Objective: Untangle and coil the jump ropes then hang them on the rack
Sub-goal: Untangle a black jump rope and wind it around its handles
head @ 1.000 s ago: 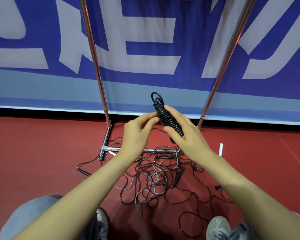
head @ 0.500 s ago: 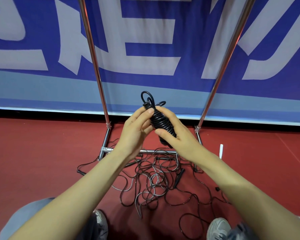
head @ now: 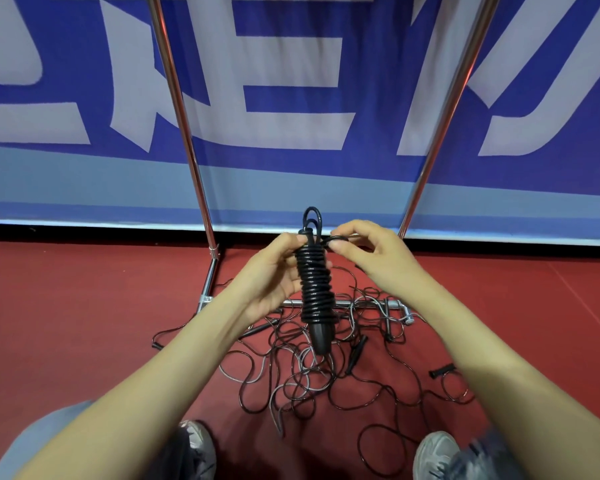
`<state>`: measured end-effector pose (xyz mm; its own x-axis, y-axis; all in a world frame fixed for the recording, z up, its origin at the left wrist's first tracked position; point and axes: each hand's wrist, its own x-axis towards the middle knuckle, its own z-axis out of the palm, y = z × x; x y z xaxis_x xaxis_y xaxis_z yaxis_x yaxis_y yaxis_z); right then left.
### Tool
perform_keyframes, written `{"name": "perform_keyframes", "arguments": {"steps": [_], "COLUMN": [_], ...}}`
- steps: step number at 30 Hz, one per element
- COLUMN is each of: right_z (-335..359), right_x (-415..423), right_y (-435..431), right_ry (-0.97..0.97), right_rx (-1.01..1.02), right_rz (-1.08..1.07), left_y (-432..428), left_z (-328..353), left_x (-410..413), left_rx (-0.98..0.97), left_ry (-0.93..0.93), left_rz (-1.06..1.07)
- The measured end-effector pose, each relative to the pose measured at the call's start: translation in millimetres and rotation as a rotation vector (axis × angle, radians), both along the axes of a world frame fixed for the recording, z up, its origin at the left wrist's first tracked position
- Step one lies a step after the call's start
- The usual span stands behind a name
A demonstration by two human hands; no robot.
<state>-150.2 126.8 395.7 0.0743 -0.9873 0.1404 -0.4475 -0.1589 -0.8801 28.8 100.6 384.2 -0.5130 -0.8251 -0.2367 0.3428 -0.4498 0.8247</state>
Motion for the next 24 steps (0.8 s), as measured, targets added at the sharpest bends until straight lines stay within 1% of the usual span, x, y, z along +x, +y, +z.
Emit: {"name": "perform_keyframes", "arguments": {"steps": [1,2,3,5,6,7,9,11,12,17,21,22,24], "right_z": [1.8,3.5,5.8,7.7,6.8,5.0,2.4,3.8,3.8,-1.9,2.4,4.4,6.7], "right_x": [0.3,-0.5,-0.4,1.7,2.7,3.2,2.5,2.4,2.4,12.2,15.3,14.3,13.6], "right_y": [0.6,0.9,1.9,3.7,3.9,3.5,4.9,6.4,6.6,4.1,3.6,4.0,5.1], "right_ry": [-0.002,-0.043,-0.132,-0.384,-0.478,-0.527,-0.567,-0.565,-0.573,-0.623,-0.848,-0.855,-0.793], "right_rx": [0.0,0.02,0.062,0.169,0.198,0.202,0.211,0.199,0.19,0.199,0.204,0.198,0.195], "right_rz": [0.006,0.017,0.03,0.057,0.08,0.101,0.177,0.245,0.242,-0.016,-0.139,-0.157,-0.156], "left_y": [0.6,1.3,1.9,3.5,3.9,3.7,1.5,0.6,0.9,6.2,4.9,5.1,6.3], "left_z": [0.7,2.2,3.2,4.4,4.7,5.3,6.8,8.7,9.0,6.8,9.3,10.6,12.6], "left_x": [0.1,0.4,0.4,-0.9,-1.7,-2.6,-2.7,-1.8,-1.2,-0.5,0.6,1.2,1.6], "left_rx": [0.015,0.035,0.06,0.107,0.127,0.145,0.173,0.19,0.195,0.176,0.135,0.119,0.08], "left_ry": [0.012,0.027,0.043,0.07,0.081,0.095,0.14,0.182,0.188,0.081,0.011,-0.004,-0.043], "left_rz": [-0.02,-0.033,-0.043,-0.058,-0.049,-0.037,-0.027,-0.03,-0.04,-0.107,-0.068,-0.068,-0.076]}}
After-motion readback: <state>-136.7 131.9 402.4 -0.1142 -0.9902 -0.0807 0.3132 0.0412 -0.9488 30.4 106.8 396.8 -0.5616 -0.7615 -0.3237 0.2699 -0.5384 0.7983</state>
